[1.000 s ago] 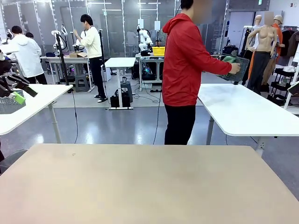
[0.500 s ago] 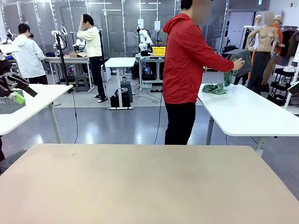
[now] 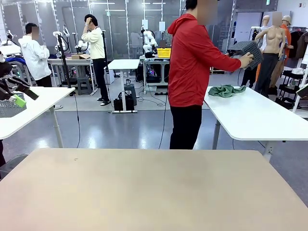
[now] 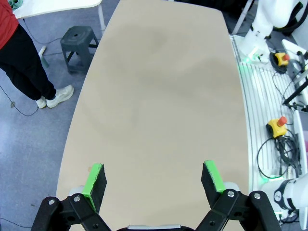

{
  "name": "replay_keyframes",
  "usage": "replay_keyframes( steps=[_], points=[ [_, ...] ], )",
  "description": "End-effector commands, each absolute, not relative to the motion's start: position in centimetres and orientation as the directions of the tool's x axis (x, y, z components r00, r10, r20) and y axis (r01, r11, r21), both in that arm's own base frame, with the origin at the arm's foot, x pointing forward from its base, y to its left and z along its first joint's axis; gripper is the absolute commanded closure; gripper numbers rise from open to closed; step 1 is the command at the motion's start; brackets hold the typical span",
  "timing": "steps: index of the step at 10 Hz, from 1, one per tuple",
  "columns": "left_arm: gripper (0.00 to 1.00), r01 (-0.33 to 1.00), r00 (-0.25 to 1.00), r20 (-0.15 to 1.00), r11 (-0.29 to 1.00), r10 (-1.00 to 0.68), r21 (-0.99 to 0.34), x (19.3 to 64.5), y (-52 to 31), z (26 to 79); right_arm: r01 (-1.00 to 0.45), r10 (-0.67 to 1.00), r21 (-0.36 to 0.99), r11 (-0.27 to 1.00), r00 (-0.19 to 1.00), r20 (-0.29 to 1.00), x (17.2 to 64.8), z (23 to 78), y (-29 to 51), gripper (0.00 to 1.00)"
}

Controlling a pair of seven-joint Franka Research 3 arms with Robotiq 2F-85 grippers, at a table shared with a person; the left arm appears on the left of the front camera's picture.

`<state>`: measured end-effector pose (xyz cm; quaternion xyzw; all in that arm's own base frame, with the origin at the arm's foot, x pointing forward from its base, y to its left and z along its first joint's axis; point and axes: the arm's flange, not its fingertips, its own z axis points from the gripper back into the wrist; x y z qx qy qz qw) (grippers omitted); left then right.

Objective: Fold the towels and place them in the basket.
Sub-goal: When a person lays out a Towel with hook on the table, fold it in half twice.

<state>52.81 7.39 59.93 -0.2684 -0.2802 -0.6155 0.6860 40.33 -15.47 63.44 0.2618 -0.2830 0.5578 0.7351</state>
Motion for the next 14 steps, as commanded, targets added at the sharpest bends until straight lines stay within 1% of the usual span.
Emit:
replay_keyframes(
  steps=[1, 14],
  points=[
    [0.0, 0.995, 0.085, 0.714, 0.1, -0.694, -0.022, 52.84, 7.4, 59.94, -0.97, 0.669, 0.067, 0.234, 0.211, 0.713, 40.39, 63.43, -15.44, 0.0],
    [0.0, 0.995, 0.085, 0.714, 0.1, -0.694, -0.022, 52.84, 7.4, 59.94, -0.97, 0.669, 0.067, 0.234, 0.211, 0.713, 40.39, 63.43, -15.44, 0.0]
  ],
)
